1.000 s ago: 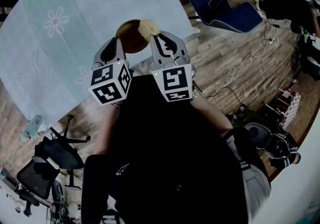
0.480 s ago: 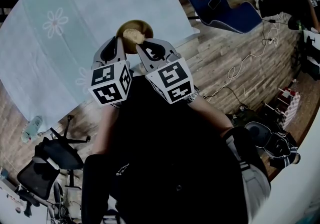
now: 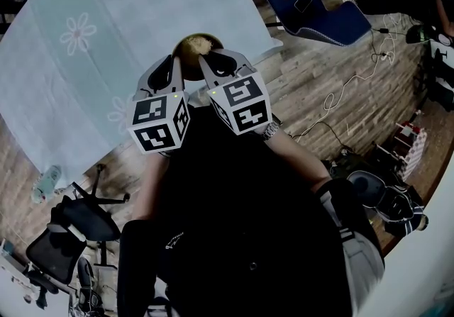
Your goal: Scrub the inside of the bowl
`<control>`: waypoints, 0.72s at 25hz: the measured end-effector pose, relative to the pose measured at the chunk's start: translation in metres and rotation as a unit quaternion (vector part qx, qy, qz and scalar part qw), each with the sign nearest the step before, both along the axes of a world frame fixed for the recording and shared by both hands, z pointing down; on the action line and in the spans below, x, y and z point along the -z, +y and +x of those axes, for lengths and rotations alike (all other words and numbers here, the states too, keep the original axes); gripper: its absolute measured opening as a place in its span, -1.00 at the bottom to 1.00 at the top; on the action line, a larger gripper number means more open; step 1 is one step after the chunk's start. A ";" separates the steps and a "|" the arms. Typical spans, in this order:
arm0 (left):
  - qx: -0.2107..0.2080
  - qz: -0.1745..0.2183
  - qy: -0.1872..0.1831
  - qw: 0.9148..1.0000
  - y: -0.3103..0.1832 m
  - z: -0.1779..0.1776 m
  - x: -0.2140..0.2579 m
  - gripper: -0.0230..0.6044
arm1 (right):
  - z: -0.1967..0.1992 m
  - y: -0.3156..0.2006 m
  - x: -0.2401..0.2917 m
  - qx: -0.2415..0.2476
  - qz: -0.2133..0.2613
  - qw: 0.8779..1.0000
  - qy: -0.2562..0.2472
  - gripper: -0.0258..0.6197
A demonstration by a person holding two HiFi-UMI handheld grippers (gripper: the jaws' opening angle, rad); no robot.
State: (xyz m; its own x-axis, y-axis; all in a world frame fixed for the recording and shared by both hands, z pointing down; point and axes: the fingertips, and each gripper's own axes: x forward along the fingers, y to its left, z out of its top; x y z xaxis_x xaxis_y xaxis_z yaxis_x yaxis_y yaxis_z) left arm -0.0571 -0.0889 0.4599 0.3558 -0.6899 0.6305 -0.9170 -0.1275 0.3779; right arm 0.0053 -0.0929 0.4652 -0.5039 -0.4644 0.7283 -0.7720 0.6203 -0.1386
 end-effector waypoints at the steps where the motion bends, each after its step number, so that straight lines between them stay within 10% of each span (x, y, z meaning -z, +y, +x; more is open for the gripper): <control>1: -0.002 0.001 -0.005 1.000 0.000 0.001 0.000 -0.85 | 0.002 0.000 0.000 -0.003 0.002 1.000 0.003 -0.81; 18: 0.014 -0.027 -0.028 0.999 0.003 -0.010 -0.027 -0.85 | 0.017 0.001 -0.005 0.005 0.034 0.998 0.050 -0.81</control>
